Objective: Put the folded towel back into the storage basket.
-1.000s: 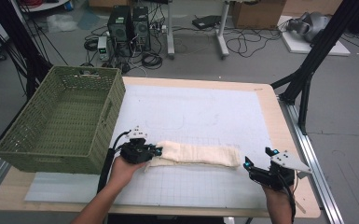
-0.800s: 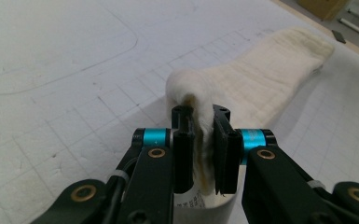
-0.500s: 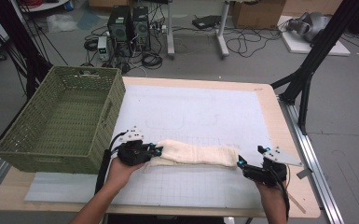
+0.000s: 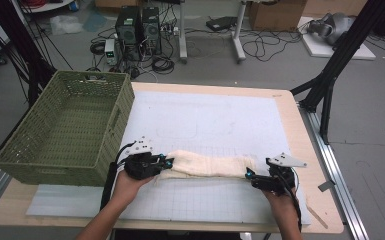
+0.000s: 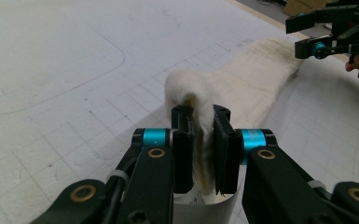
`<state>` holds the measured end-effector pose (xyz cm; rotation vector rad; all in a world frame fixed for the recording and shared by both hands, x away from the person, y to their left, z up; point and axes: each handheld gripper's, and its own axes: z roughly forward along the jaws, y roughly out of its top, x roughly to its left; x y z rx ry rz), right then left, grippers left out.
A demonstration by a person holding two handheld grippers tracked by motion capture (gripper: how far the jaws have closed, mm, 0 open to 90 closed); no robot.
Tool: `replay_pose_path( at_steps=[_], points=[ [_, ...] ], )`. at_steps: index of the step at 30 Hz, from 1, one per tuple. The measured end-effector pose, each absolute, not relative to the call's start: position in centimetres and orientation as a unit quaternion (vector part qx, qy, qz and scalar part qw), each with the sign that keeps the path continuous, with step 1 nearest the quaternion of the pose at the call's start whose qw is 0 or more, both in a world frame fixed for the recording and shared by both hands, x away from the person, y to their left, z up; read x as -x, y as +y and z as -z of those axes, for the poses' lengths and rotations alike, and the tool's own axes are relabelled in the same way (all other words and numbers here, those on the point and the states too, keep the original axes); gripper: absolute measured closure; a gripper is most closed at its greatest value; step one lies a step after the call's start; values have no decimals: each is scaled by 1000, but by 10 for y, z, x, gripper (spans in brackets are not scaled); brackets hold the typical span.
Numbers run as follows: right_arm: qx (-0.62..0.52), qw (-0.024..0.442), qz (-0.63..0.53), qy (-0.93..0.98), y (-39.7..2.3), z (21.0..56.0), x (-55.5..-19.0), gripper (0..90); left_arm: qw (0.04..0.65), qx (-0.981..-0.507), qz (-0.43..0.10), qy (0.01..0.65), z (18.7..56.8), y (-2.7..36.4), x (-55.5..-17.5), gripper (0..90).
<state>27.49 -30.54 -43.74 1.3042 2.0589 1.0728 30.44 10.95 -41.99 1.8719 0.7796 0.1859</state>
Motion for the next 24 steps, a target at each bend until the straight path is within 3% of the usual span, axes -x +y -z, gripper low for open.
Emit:
replay_pose_path(
  at_steps=[7, 8, 10, 15, 19, 24],
  points=[
    [-483, 208, -371, 766, -302, 445, -279, 272, 519, -786, -82, 325, 420, 109, -304, 800],
    [-483, 185, -368, 772, -302, 450, -280, 355, 519, -787, -84, 324, 420, 110, -304, 799],
    [-490, 178, -372, 768, -303, 449, -279, 416, 517, -788, -85, 323, 420, 109, -303, 799],
    [-475, 155, -382, 777, -302, 448, -278, 697, 514, -791, -88, 320, 421, 109, -302, 800],
    [-467, 151, -379, 785, -298, 446, -277, 790, 513, -792, -89, 319, 422, 108, -303, 800],
    [-445, 158, -381, 795, -298, 443, -275, 810, 510, -793, -93, 318, 420, 109, -303, 801]
  ],
)
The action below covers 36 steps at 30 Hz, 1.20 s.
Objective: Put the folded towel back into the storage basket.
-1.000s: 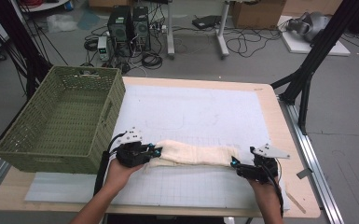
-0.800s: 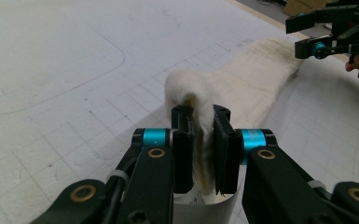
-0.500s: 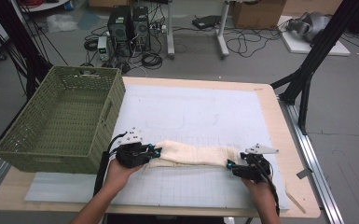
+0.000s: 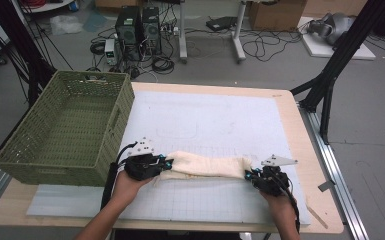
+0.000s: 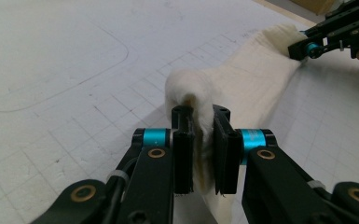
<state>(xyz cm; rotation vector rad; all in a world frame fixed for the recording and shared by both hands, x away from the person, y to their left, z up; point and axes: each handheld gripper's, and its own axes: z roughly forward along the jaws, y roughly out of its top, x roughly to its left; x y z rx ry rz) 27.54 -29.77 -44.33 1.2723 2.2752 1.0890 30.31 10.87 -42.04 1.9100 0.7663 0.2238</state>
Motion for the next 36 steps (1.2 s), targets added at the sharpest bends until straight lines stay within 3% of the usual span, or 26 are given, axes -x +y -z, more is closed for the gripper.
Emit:
replay_pose_path(
  at_steps=[25, 36],
  points=[
    [-344, 232, -490, 766, -300, 409, -261, 824, 563, -766, -130, 282, 393, 135, -279, 802],
    [-323, 234, -511, 762, -293, 397, -266, 824, 575, -757, -162, 265, 374, 148, -269, 802]
  ],
)
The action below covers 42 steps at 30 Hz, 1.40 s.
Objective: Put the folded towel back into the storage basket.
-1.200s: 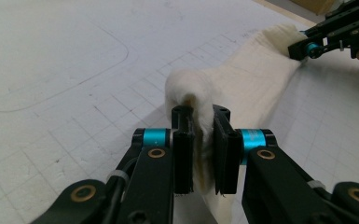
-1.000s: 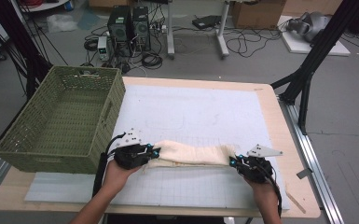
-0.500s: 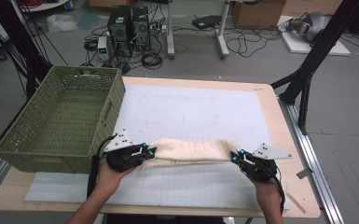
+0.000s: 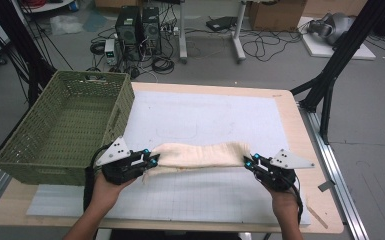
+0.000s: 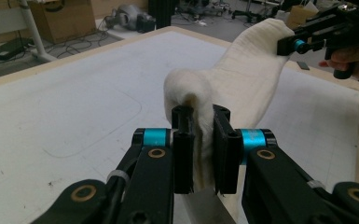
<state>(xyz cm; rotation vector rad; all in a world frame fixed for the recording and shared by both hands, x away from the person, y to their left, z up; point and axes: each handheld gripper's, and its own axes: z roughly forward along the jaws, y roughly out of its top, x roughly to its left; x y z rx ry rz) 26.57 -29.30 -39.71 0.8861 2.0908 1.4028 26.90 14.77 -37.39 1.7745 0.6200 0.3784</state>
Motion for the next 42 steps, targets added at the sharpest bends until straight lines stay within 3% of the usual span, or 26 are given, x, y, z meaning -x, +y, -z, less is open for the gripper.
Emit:
replay_pose_path(
  at_steps=[16, 42],
  points=[
    [-290, 240, -545, 749, -280, 373, -292, 824, 603, -735, -186, 248, 361, 168, -264, 802],
    [-251, 249, -553, 754, -223, 325, -357, 823, 617, -698, -232, 280, 339, 210, -258, 801]
  ],
)
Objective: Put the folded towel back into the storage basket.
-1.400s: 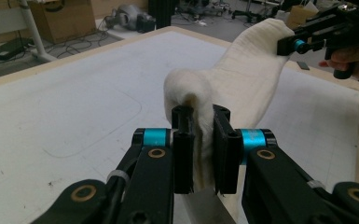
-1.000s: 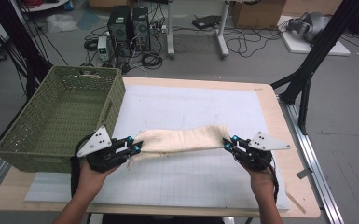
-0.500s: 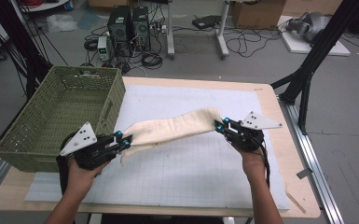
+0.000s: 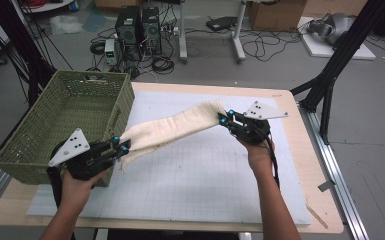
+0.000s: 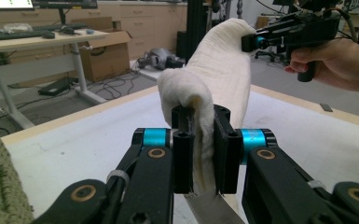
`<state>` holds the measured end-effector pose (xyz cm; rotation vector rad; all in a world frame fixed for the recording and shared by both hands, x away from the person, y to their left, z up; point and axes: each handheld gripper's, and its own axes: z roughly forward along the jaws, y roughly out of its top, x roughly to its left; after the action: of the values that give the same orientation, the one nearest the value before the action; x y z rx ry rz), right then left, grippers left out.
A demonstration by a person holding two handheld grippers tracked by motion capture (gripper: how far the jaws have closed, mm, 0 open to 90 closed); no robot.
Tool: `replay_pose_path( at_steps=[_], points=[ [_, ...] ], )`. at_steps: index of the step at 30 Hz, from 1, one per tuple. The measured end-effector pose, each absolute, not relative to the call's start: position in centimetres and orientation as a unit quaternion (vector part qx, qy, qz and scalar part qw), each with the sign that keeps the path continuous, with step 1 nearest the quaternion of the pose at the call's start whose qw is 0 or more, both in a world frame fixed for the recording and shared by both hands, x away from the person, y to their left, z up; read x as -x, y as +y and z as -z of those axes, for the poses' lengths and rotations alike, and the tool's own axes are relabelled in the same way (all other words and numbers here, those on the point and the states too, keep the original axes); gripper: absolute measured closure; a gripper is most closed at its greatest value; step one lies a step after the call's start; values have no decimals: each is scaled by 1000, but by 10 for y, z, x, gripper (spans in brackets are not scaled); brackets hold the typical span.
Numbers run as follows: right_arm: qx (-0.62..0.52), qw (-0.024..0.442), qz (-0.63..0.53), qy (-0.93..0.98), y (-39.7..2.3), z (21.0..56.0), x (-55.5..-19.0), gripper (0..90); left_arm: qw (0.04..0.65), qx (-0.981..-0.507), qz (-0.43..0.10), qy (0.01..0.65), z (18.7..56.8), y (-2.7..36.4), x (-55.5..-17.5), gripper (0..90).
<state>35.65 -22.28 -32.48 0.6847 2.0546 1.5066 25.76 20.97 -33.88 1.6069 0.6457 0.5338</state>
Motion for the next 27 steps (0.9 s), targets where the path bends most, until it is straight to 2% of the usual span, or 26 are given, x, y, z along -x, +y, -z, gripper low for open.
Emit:
replay_pose_path(
  at_steps=[27],
  points=[
    [-223, 257, -560, 755, -137, 273, -416, 823, 627, -662, -269, 309, 325, 249, -249, 803]
  ],
)
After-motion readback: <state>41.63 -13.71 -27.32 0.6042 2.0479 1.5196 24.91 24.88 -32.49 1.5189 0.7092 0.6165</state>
